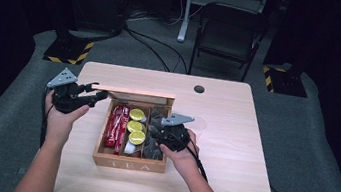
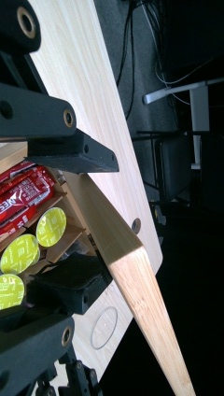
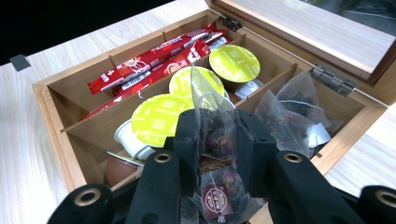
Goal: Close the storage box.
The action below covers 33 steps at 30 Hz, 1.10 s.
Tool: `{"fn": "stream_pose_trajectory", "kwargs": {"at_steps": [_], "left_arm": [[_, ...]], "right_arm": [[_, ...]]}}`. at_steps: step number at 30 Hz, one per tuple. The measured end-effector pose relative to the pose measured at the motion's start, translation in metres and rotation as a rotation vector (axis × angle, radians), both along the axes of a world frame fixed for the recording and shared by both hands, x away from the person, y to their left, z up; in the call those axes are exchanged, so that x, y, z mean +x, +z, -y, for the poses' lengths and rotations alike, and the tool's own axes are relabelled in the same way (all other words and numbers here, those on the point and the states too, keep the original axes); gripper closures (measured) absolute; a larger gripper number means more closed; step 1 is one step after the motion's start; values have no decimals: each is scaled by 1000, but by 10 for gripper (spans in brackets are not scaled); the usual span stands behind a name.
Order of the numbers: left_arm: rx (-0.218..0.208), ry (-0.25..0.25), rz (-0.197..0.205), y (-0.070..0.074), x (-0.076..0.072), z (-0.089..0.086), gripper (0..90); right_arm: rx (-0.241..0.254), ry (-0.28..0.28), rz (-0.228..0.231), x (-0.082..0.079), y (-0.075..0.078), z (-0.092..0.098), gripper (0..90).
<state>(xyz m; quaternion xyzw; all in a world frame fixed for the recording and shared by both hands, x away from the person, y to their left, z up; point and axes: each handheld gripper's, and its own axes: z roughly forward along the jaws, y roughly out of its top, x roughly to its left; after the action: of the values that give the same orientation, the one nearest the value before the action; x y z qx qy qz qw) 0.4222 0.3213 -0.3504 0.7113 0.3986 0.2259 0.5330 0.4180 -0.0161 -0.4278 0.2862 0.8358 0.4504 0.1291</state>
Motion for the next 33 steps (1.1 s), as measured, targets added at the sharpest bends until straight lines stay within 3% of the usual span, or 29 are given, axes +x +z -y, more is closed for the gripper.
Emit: {"fn": "stream_pose_trajectory", "kwargs": {"at_steps": [17,33], "left_arm": [[4,-4,0,0,0,0,476],[6,-5,-2,-1,1,0,476]], "right_arm": [[24,-25,24,0,15,16,715],[21,-129,42,7,22,53,715]]}}
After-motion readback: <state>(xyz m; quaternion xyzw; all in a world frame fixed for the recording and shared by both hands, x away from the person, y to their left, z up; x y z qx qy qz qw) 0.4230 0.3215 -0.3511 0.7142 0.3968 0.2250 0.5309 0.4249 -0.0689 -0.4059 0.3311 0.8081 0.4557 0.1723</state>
